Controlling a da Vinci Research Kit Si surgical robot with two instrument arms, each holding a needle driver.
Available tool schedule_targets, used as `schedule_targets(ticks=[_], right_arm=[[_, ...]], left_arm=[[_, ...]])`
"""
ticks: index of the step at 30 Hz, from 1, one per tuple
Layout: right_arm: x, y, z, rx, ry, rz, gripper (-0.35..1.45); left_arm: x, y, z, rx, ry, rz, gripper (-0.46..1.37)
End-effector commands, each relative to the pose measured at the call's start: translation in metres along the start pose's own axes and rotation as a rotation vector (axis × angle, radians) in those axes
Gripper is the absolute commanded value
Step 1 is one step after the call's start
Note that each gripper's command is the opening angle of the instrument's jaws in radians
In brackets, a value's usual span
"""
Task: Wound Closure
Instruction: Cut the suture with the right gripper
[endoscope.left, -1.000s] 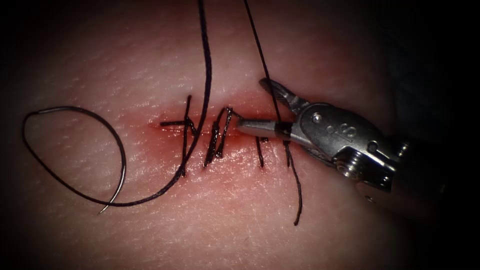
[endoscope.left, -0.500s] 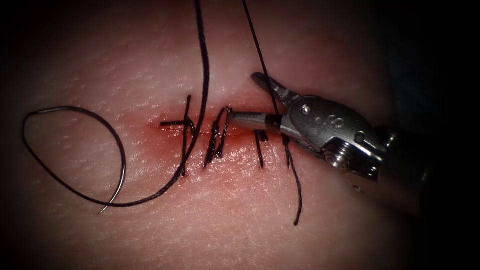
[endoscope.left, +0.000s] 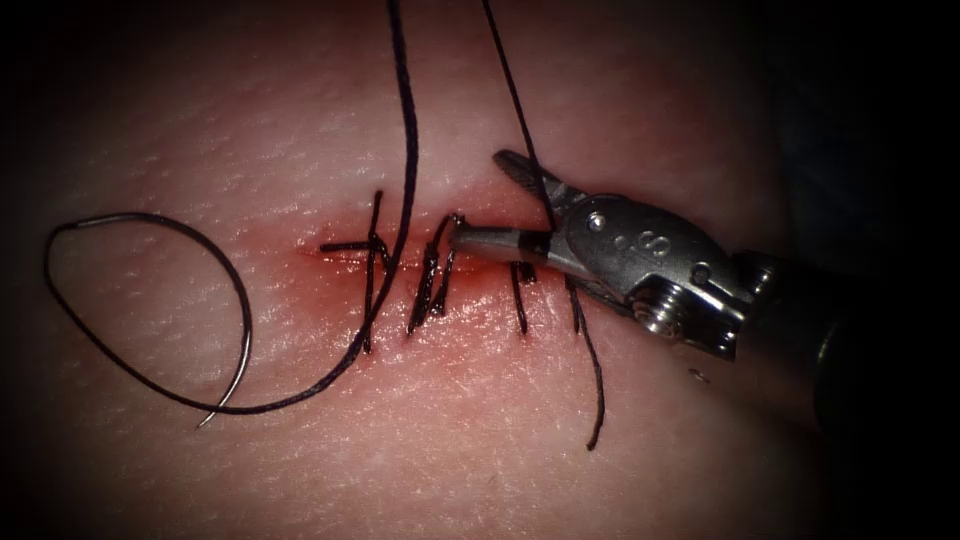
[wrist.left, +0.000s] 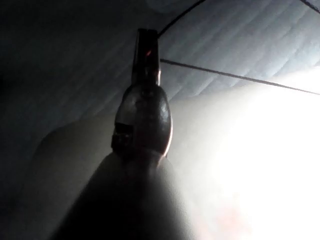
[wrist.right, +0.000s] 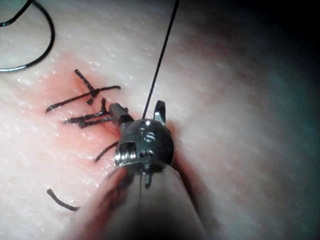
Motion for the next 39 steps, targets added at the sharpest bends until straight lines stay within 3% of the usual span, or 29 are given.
schedule_targets(ticks=[1,6,11,14,16,17,18,39], right_arm=[[0.0000,0.0000,0.0000,0.008,0.000,-0.001,1.16],[-0.0001,0.0000,0.0002,0.009,-0.005,-0.002,1.02],[-0.0004,-0.0001,0.0002,0.011,-0.009,-0.005,0.98],[-0.0006,-0.0002,0.0002,0.015,-0.006,-0.006,0.85],[-0.0006,-0.0003,0.0002,0.020,-0.004,-0.007,0.61],[-0.0006,-0.0003,0.0001,0.024,-0.003,-0.007,0.30],[-0.0007,-0.0003,0.0000,0.025,-0.002,-0.007,-0.35],[-0.0004,0.0001,-0.0008,0.034,-0.008,-0.024,-0.35]], left_arm=[[0.0000,0.0000,0.0000,0.000,0.000,0.000,-0.35],[0.0000,0.0000,-0.0001,0.005,0.003,-0.001,-0.35],[0.0000,-0.0001,-0.0001,0.004,0.003,-0.001,-0.35],[0.0001,-0.0001,-0.0002,0.004,0.004,-0.001,-0.35],[0.0001,-0.0001,-0.0002,0.004,0.003,-0.001,-0.35],[0.0001,0.0000,-0.0002,0.007,0.004,-0.001,-0.35],[0.0001,0.0000,-0.0002,0.007,0.004,-0.001,-0.35],[0.0001,-0.0001,-0.0003,0.006,0.005,-0.001,-0.35]])
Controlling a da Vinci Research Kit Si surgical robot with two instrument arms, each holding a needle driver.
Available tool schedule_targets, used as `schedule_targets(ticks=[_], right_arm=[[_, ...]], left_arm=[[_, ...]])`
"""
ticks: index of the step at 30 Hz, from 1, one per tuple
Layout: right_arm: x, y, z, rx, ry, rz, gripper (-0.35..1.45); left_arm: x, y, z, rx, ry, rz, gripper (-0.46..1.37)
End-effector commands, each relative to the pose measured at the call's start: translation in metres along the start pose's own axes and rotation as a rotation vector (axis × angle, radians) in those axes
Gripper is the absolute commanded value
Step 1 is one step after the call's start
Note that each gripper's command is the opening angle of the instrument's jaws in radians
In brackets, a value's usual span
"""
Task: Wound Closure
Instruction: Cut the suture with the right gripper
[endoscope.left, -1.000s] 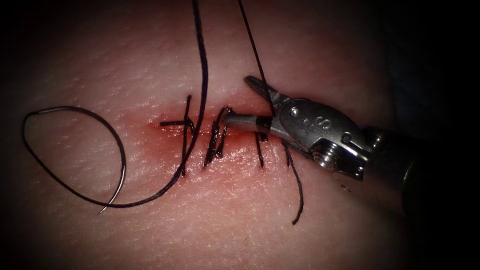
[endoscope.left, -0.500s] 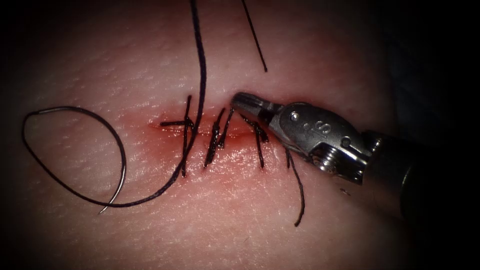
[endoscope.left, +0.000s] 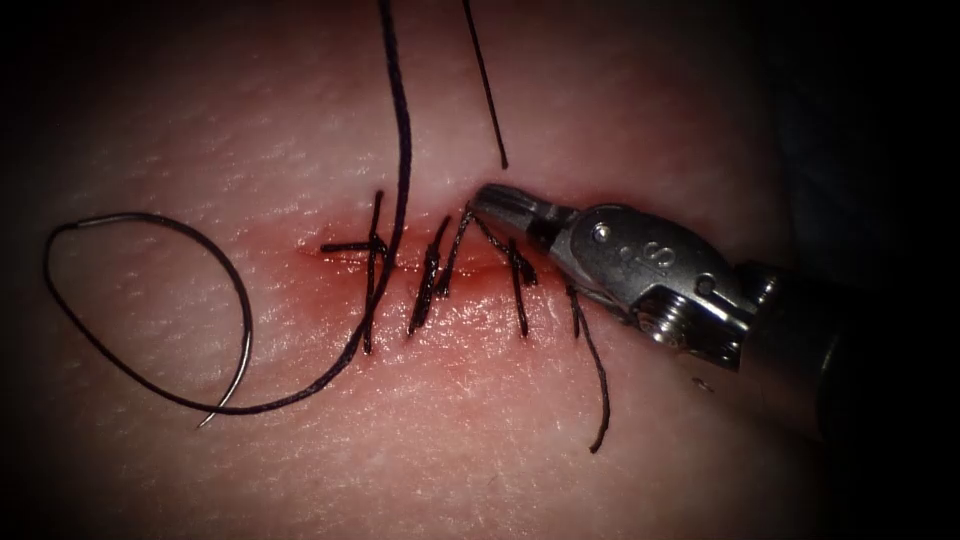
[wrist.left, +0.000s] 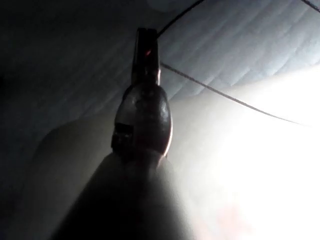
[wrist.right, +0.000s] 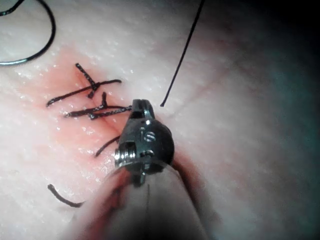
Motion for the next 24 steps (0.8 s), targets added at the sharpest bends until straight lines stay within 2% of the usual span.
schedule_targets(ticks=[1,7,10,12,14,20,24], right_arm=[[0.0001,0.0001,0.0001,-0.005,-0.001,0.001,-0.35],[0.0003,0.0003,0.0001,-0.005,-0.002,0.003,-0.35],[0.0006,0.0008,0.0001,-0.018,0.022,0.009,0.75],[0.0008,0.0012,0.0001,-0.038,0.050,0.014,1.17],[0.0009,0.0015,0.0000,-0.040,0.054,0.005,1.25],[0.0008,0.0025,-0.0011,-0.032,0.053,-0.012,1.24],[0.0002,0.0041,-0.0028,-0.053,0.040,-0.019,1.24]], left_arm=[[-0.0001,0.0001,0.0000,-0.001,0.000,0.001,-0.35],[-0.0001,0.0000,0.0000,-0.001,0.000,0.000,-0.35],[-0.0001,0.0000,0.0000,-0.001,0.000,0.000,-0.35],[-0.0001,0.0001,0.0001,-0.001,-0.001,0.001,-0.35],[-0.0001,0.0001,0.0001,0.000,-0.001,0.001,-0.35],[0.0001,0.0003,0.0003,0.001,-0.002,0.002,-0.35],[0.0008,0.0011,0.0007,-0.003,0.011,0.011,-0.35]])
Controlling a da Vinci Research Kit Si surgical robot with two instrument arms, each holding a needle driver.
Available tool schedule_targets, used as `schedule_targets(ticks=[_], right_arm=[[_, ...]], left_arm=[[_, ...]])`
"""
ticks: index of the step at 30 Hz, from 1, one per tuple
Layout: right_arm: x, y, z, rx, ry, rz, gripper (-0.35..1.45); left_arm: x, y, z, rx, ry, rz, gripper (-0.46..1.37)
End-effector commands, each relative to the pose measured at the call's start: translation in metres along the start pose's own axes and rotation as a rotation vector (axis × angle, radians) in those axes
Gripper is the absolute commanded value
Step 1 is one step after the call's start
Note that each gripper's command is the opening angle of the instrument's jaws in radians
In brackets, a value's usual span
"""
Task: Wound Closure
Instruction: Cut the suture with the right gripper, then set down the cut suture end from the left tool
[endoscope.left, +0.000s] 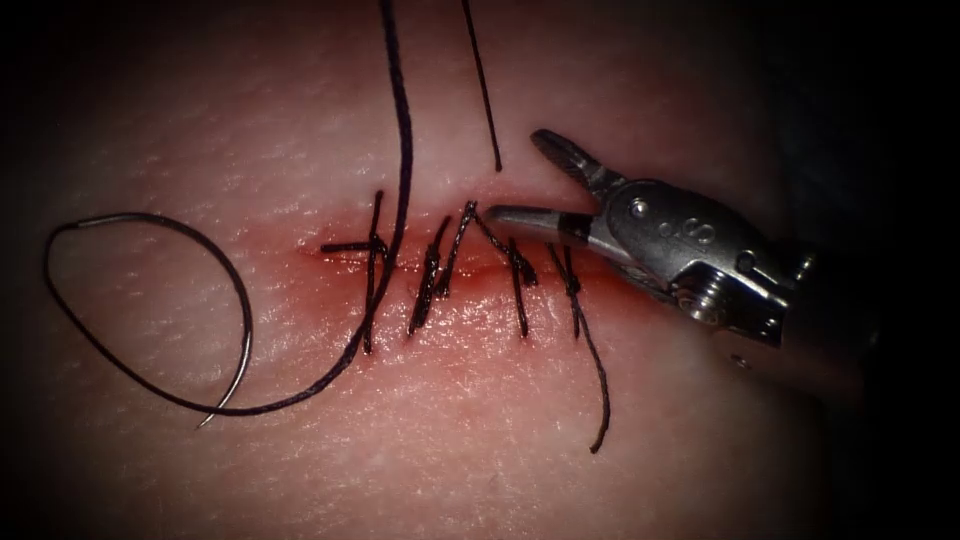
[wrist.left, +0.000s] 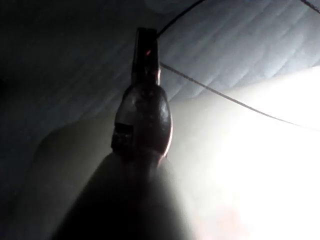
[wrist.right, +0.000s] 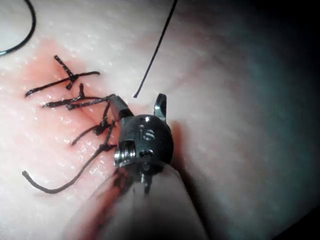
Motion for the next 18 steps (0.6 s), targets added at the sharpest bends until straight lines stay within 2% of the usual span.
schedule_targets(ticks=[1,7,11,18], right_arm=[[-0.0001,0.0003,-0.0003,-0.002,-0.002,-0.006,1.24],[-0.0016,0.0031,-0.0035,-0.027,-0.021,-0.009,1.23],[-0.0025,0.0052,-0.0061,-0.046,-0.032,-0.010,1.21],[-0.0034,0.0082,-0.0096,-0.081,-0.040,-0.016,1.20]], left_arm=[[0.0003,0.0001,0.0001,-0.005,0.010,0.002,-0.35],[0.0021,0.0014,0.0025,-0.013,0.051,-0.004,-0.35],[0.0024,0.0036,0.0051,-0.011,0.077,0.006,-0.35],[0.0023,0.0081,0.0083,-0.028,0.127,-0.027,-0.35]])
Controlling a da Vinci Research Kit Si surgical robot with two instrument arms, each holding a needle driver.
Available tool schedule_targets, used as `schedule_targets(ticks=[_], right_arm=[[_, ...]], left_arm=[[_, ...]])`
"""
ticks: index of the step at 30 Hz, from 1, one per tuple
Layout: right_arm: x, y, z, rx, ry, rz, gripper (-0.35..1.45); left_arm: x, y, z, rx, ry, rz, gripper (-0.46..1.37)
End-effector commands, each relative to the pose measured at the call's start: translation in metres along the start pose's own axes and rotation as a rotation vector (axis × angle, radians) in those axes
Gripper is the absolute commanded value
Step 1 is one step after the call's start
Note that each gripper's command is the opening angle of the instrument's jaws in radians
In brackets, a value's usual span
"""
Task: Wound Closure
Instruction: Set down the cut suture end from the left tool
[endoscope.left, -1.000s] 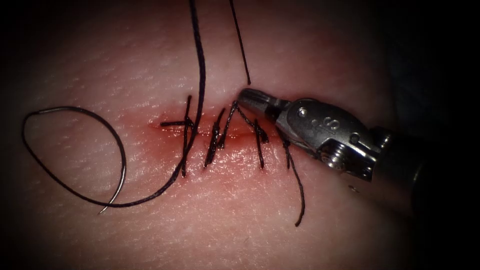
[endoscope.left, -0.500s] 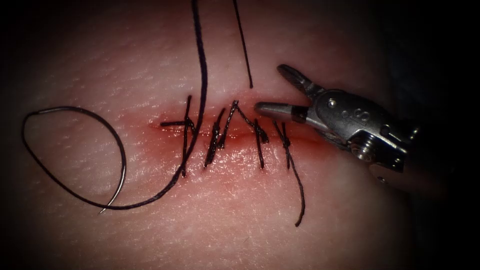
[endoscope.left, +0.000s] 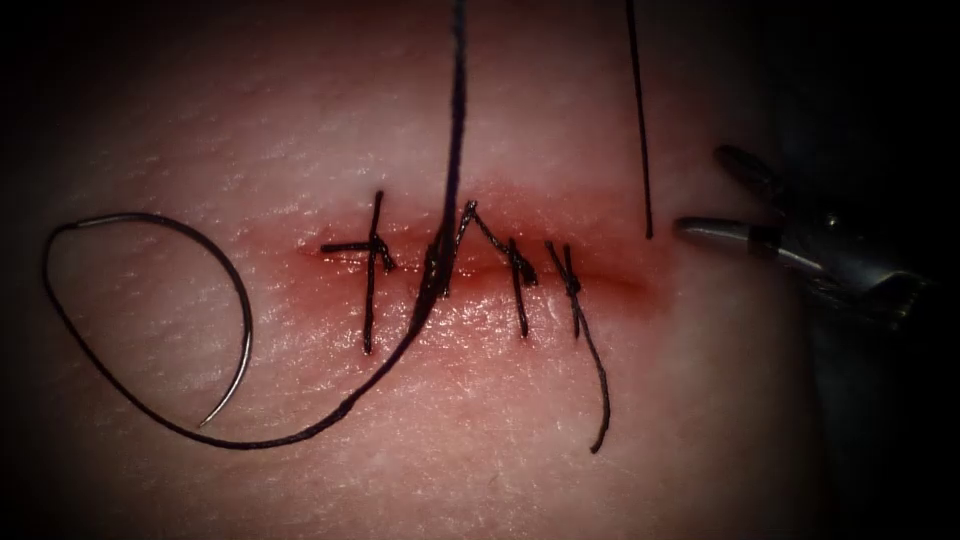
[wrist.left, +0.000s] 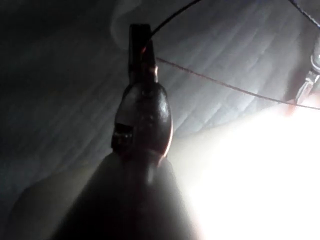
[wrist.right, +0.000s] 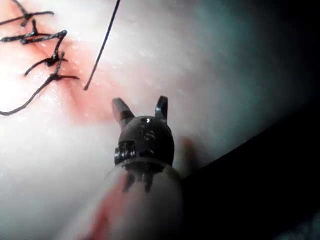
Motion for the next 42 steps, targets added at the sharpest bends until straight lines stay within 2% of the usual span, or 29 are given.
schedule_targets(ticks=[1,5,8,11,15,19,23,24,28,30,35,39,41,42], right_arm=[[-0.0001,0.0005,-0.0004,-0.007,-0.003,-0.001,1.20],[-0.0007,0.0026,-0.0022,-0.032,-0.008,-0.006,1.19],[-0.0010,0.0041,-0.0033,-0.048,-0.016,-0.005,1.19],[-0.0010,0.0046,-0.0037,-0.055,-0.018,-0.005,1.19],[-0.0011,0.0051,-0.0042,-0.053,-0.017,-0.005,1.18],[-0.0011,0.0051,-0.0042,-0.053,-0.017,-0.005,1.18],[-0.0011,0.0052,-0.0043,-0.052,-0.017,-0.011,1.17],[-0.0011,0.0052,-0.0043,-0.052,-0.017,-0.011,1.17],[-0.0012,0.0056,-0.0045,-0.049,-0.017,-0.011,1.17],[-0.0012,0.0057,-0.0045,-0.048,-0.018,-0.011,1.17],[-0.0011,0.0061,-0.0047,-0.048,-0.019,-0.017,1.16],[-0.0010,0.0061,-0.0047,-0.048,-0.020,-0.016,1.16],[-0.0010,0.0061,-0.0046,-0.049,-0.021,-0.016,1.15],[-0.0010,0.0061,-0.0046,-0.049,-0.021,-0.016,1.15]], left_arm=[[-0.0001,0.0008,0.0003,-0.007,0.010,-0.010,-0.35],[-0.0006,0.0043,0.0020,-0.024,0.039,-0.041,-0.35],[-0.0012,0.0079,0.0035,-0.045,0.067,-0.077,-0.35],[-0.0015,0.0102,0.0044,-0.061,0.084,-0.106,-0.35],[-0.0024,0.0151,0.0059,-0.097,0.116,-0.140,-0.35],[-0.0038,0.0198,0.0062,-0.124,0.124,-0.155,-0.35],[-0.0058,0.0244,0.0054,-0.150,0.122,-0.171,-0.35],[-0.0059,0.0247,0.0053,-0.152,0.122,-0.174,-0.35],[-0.0095,0.0305,0.0033,-0.165,0.091,-0.212,-0.35],[-0.0109,0.0324,0.0025,-0.169,0.081,-0.223,-0.35],[-0.0159,0.0380,-0.0003,-0.178,0.048,-0.270,-0.35],[-0.0185,0.0405,-0.0014,-0.192,0.033,-0.288,-0.35],[-0.0206,0.0424,-0.0019,-0.205,0.015,-0.307,-0.35],[-0.0208,0.0426,-0.0019,-0.205,0.015,-0.311,-0.35]])
